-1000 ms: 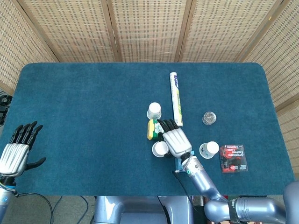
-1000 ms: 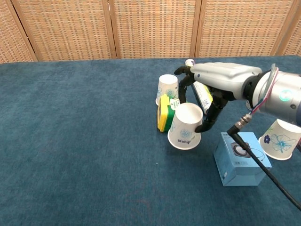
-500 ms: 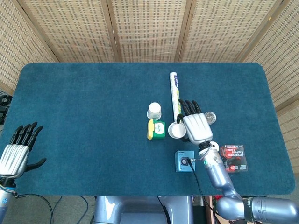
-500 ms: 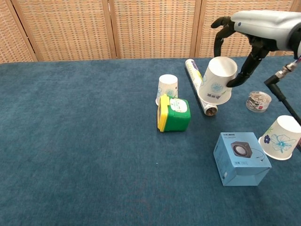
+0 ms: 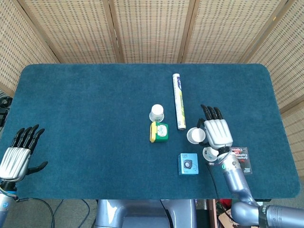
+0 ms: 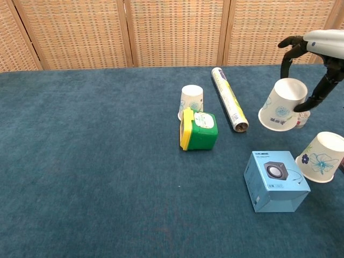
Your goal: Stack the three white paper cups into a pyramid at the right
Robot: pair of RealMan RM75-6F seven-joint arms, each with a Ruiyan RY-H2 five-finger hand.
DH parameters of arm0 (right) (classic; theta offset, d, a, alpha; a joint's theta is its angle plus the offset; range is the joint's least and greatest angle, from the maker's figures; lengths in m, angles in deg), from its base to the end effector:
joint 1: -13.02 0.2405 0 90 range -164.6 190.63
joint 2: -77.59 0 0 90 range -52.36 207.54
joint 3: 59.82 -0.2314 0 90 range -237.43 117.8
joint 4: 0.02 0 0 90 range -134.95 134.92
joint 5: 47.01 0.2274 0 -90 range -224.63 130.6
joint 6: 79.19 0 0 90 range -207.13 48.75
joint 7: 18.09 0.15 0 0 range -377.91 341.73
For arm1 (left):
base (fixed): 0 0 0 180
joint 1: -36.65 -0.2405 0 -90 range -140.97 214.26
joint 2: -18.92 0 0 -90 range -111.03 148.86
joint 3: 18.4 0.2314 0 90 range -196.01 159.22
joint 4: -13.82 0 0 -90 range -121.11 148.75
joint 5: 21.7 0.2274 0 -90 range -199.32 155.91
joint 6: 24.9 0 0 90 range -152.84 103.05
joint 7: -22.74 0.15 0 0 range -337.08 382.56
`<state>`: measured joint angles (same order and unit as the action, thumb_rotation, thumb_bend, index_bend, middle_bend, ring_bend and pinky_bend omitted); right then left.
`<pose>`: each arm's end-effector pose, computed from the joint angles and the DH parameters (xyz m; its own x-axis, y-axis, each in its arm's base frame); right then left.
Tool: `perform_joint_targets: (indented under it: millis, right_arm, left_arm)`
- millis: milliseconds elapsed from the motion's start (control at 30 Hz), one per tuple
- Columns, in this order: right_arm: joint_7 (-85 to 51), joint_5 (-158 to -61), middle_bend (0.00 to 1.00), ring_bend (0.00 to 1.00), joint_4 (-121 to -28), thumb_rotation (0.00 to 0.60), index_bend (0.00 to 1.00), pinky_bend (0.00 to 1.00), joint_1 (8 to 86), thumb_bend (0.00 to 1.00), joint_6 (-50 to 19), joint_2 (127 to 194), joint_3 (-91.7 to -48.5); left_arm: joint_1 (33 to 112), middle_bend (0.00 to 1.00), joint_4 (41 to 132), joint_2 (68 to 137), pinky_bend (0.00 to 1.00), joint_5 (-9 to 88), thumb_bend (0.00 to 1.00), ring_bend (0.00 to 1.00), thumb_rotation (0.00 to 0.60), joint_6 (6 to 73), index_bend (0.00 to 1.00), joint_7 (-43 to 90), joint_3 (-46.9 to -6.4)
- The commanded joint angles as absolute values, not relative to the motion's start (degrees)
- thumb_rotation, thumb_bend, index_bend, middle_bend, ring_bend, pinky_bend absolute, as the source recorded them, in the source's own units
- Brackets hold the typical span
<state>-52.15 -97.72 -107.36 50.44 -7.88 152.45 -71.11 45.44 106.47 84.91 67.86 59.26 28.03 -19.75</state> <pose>-0.1348 -0.3103 0.0484 0.4413 -0.1498 0.8848 -0.8953 -0.1394 0.4230 -0.2722 0.1988 0.1124 0.4536 0.0094 0.8912 0.8834 -0.1373 -0.4481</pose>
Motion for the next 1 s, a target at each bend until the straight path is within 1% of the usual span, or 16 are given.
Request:
perform_joint_targets:
  millis: [33,167,433,767,1000]
  right_arm:
    - [-50.42,-97.89,0.10,0.00,-105.79,0.600,0.52,0.00,49.42,0.14,-8.43,152.27,-70.39]
    - [-48.32,-98.02,0.10,0.00,-103.79,0.600,0.52,0.00,48.20,0.14,-8.95,152.14,-69.64]
    - [-46.13,-98.27,0.10,0.00,-103.07,0.600,0.53,0.00,46.49,0.14,-9.26,152.09,-68.85]
    - [-46.79,-98.64,0.10,0.00,-103.87,0.600,0.53,0.00,46.26,0.14,-9.47,153.79,-68.48]
    - [-49.56,-96.31,0.10,0.00,-104.37,0.600,0.53,0.00,46.99,0.14,-9.98,155.47,-68.35]
  left_arm:
    - [45.43,0.00,106.44,84.91,0.00,67.88,0.19,0.00,0.600,59.25,0.00,28.00,-19.73]
    - [45.48,0.00,106.41,84.94,0.00,67.99,0.19,0.00,0.600,59.20,0.00,27.89,-19.70]
    - [45.58,0.00,106.64,84.99,0.00,68.20,0.19,0.00,0.600,59.00,0.00,28.16,-19.57]
    - [45.62,0.00,106.87,84.99,0.00,68.43,0.19,0.00,0.600,58.86,0.00,28.35,-19.39]
    - [45.73,0.00,106.58,84.87,0.00,68.15,0.19,0.00,0.600,58.66,0.00,27.66,-19.54]
